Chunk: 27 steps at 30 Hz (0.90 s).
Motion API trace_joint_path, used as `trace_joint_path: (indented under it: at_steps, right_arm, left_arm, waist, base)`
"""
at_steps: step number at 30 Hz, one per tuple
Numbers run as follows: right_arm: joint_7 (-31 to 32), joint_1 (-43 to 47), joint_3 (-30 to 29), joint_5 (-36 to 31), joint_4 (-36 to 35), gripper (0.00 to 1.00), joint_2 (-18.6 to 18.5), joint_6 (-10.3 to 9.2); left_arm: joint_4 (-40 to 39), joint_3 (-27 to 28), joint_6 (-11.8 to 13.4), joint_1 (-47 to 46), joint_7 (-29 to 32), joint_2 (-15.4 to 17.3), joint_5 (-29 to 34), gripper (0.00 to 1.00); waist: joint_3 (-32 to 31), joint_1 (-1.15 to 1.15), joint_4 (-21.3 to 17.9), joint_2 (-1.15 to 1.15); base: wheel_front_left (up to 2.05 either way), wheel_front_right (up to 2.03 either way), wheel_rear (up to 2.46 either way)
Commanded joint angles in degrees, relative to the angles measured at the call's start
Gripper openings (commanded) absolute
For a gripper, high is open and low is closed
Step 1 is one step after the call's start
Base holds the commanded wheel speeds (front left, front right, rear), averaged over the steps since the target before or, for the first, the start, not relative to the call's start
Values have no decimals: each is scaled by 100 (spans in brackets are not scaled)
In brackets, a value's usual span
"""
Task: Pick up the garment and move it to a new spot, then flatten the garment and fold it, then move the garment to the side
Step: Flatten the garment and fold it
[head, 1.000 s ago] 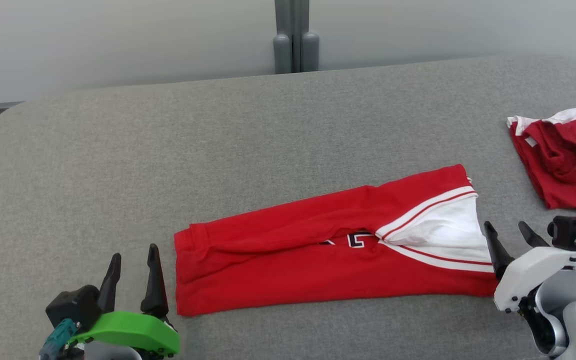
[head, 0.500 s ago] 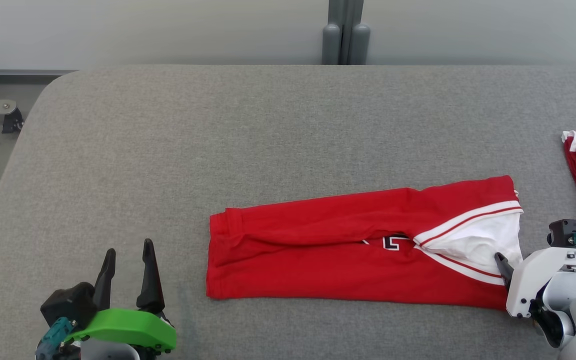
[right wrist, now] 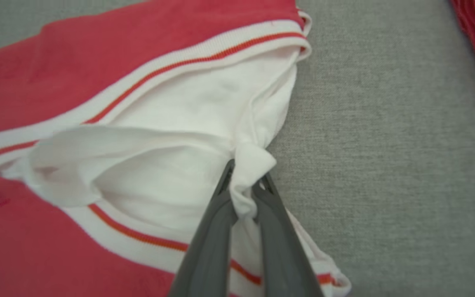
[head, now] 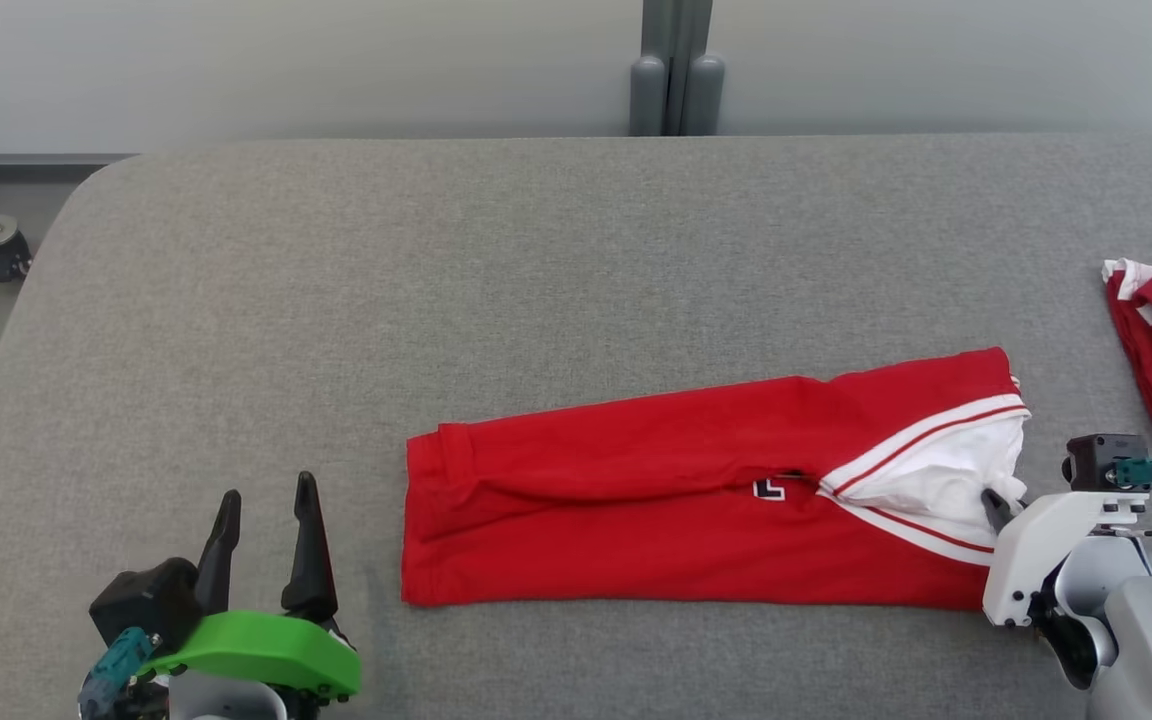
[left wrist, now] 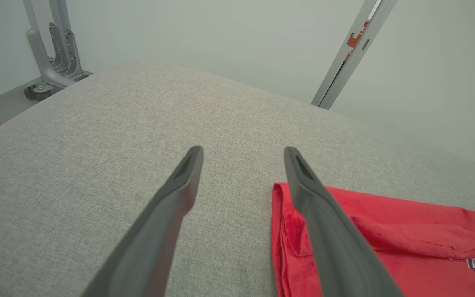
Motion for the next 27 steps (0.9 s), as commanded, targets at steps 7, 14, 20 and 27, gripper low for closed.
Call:
trace_joint_path:
  at_steps: [7,14,20,27]
  right_arm:
    - [-366,-1,-387,249,18,0,-444,-16]
    - [-339,216,-622,540,-586,0,-542,-15]
    - [-204,439,-420,886,-1562,0,-260,-13]
    - [45,691,220,1083,-2759,0,54,-10]
  left_arm:
    - [61,-22,-10,-77,-30,-45,-37,100]
    - [92,25,-19,-53,-66,-57,-66,100]
    - [124,-18,-57,-118,-59,-49,-57,100]
    - [122,-25,-37,-158,-46,-14,-47,100]
  waist:
    - [-57,0,-358,0]
    - [-59,0,-551,0]
    - [-62,0,-492,0]
    - [-48,0,-211,0]
  base:
    - [0,0,0]
    - [0,0,0]
    - [0,0,0]
    - [0,0,0]
